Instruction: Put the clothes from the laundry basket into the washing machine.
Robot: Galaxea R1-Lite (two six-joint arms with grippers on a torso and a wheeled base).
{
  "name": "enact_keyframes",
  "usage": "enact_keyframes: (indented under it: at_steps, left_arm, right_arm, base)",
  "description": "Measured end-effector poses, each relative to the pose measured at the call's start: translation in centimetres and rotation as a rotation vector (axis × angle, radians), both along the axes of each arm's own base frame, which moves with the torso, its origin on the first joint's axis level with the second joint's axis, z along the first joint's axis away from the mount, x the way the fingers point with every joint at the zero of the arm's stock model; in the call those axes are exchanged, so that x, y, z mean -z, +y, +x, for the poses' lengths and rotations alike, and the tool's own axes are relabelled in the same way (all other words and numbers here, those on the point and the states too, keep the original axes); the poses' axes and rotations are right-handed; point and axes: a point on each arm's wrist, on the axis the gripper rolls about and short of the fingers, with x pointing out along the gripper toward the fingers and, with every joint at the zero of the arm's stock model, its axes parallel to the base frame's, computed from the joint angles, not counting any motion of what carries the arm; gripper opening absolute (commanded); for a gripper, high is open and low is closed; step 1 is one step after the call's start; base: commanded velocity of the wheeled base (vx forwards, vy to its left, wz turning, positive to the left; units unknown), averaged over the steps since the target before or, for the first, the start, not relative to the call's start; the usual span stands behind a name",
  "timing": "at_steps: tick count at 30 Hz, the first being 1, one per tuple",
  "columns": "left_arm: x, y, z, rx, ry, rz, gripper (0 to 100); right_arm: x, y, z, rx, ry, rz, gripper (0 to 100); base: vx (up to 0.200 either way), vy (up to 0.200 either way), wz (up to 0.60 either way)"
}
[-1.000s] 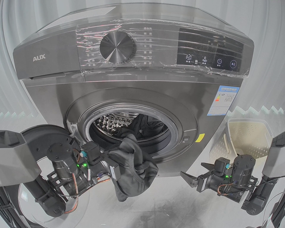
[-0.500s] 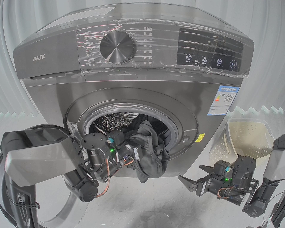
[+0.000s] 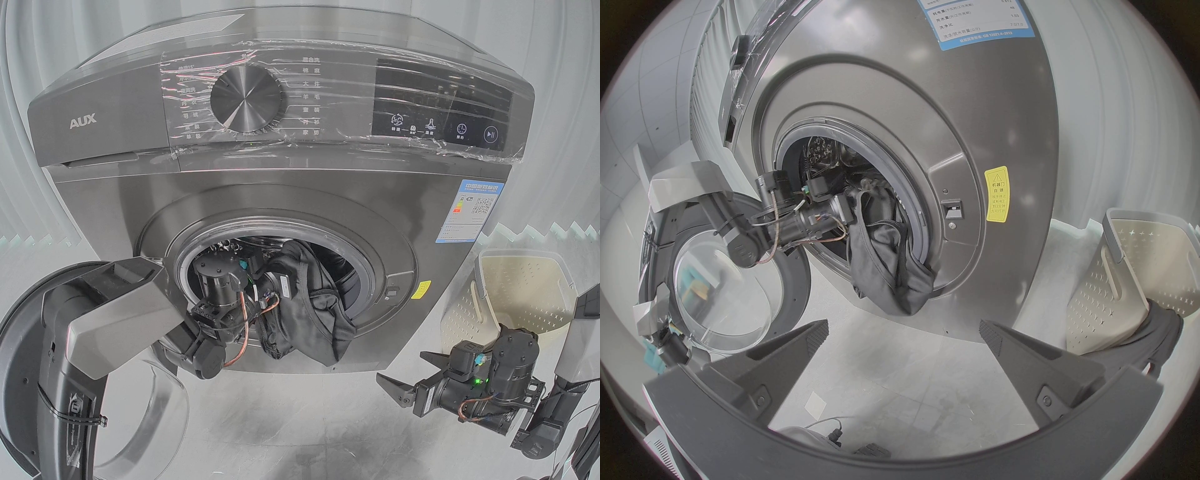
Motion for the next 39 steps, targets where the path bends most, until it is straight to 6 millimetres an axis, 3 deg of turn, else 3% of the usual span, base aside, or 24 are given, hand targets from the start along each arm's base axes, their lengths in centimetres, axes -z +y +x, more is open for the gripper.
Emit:
enact_keyframes:
  at_steps: [13, 20, 21, 31, 39]
  left_arm:
    - [-1.5, 0.6, 6.1, -0.102, -0.075, -0.030, 0]
    - [-1.4, 0.7, 7.4, -0.137, -0.085, -0.045, 0]
    - [-1.3, 0.6, 7.4, -0.137, -0.084, -0.046, 100]
    - [-0.1, 0.5, 6.9, -0.125, -0.029, -0.052, 100]
    - [3.7, 0.1, 2.8, -0.009, 0.174, 0.045, 100]
  right_arm:
    - [0.2, -0.1, -0.1, 0.001, 0.010, -0.006, 100]
    - [0.3, -0.1, -0.1, 0.001, 0.014, -0.008, 100]
    - [0.3, -0.1, -0.1, 0.001, 0.015, -0.008, 100]
    - [0.4, -0.1, -0.1, 0.003, 0.020, -0.011, 100]
    - [0.4, 0.0, 0.0, 0.002, 0.018, -0.009, 100]
  base:
    - [0.000, 0.000, 0.00]
    - [0.000, 0.000, 0.00]
    - [0.000, 0.000, 0.00]
    - [0.000, 0.000, 0.00]
    - [0.000, 0.000, 0.00]
